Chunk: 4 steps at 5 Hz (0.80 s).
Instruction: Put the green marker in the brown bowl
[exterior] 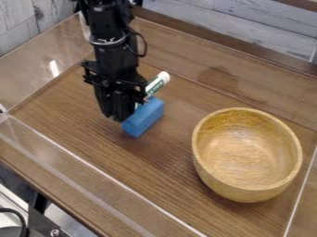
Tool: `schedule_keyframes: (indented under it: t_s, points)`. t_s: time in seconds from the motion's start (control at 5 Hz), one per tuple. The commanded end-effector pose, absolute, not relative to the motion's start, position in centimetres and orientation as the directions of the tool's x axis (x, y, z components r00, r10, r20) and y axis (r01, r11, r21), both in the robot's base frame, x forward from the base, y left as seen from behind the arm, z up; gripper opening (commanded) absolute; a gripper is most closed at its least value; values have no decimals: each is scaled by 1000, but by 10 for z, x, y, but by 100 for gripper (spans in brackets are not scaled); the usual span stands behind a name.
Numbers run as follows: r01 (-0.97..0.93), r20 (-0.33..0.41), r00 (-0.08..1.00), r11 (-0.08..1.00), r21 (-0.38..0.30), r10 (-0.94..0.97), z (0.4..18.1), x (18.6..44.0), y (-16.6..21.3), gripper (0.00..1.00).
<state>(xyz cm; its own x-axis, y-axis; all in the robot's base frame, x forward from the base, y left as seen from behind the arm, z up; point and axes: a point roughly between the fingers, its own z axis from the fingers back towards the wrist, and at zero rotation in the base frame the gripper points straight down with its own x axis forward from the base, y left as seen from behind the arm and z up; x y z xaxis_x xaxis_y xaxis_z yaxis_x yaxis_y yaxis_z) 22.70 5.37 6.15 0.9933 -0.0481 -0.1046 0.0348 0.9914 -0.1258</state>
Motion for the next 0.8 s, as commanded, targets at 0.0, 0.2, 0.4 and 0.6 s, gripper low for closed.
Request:
schedule_keyframes:
  t_s: [0.0, 0.2, 0.4, 0.6]
  points:
    - [61, -14, 998, 994, -96, -63, 84, 241, 53, 0]
    - [66, -12, 998, 993, -96, -68, 85, 242, 51, 0]
    - [73, -11, 997, 993, -95, -74, 86, 243, 49, 0]
    - [79, -15, 997, 992, -93, -81, 89, 243, 47, 0]
